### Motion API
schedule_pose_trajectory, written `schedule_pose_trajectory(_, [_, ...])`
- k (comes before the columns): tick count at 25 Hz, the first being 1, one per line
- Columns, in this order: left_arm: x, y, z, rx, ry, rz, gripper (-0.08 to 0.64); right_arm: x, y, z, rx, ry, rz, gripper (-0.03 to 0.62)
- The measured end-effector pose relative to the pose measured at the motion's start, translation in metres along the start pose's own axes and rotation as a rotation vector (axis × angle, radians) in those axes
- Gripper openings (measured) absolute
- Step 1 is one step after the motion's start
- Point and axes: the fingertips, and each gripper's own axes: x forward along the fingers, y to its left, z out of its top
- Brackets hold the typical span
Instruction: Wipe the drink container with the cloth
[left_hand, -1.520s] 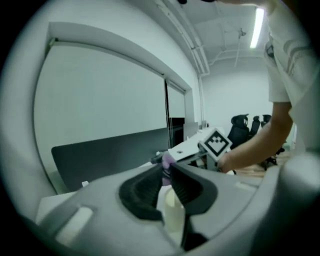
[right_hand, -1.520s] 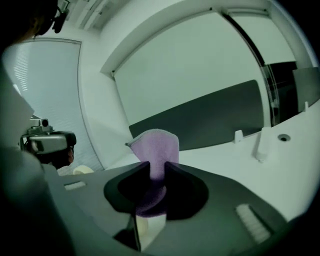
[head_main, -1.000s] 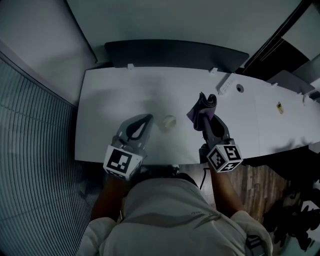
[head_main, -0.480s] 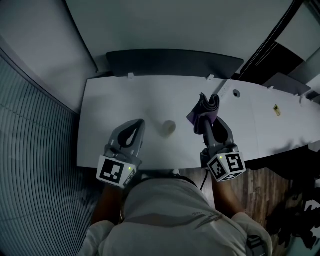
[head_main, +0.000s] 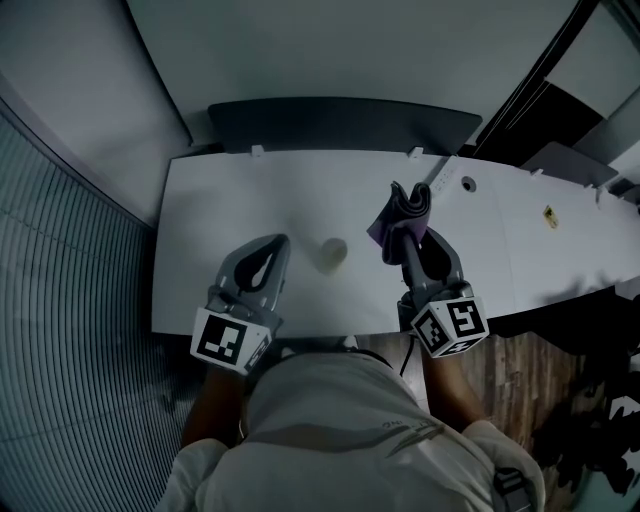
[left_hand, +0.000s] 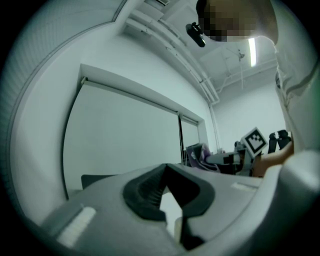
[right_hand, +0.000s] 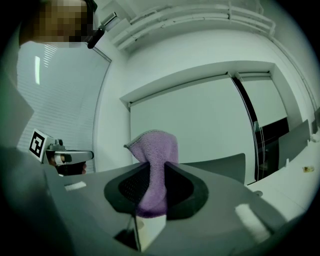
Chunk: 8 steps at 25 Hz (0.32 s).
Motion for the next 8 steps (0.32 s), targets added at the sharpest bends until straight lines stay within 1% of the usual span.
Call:
schedule_pose_trajectory(2, [-0.0016,-0.0014,-0.0007,0.005,0.007,0.001,0.003,-0.0015,0.0013,0.0008,-0.001,0.003,0.003,0.089])
schedule_pose_trajectory(4, [-0.0023,-0.0028,0.0000,-0.005,0.015,0.006,0.003,-0.0030,0.0027,0.0019,-0.006,0.005,0.008,0.089])
schedule_pose_trajectory(8, [-0.0012,-0.0070,0.0083,-0.011,-0.007,-0.003,0.003,-0.0047,0.0049,0.0029,-0.013,0.003,0.022,0.089])
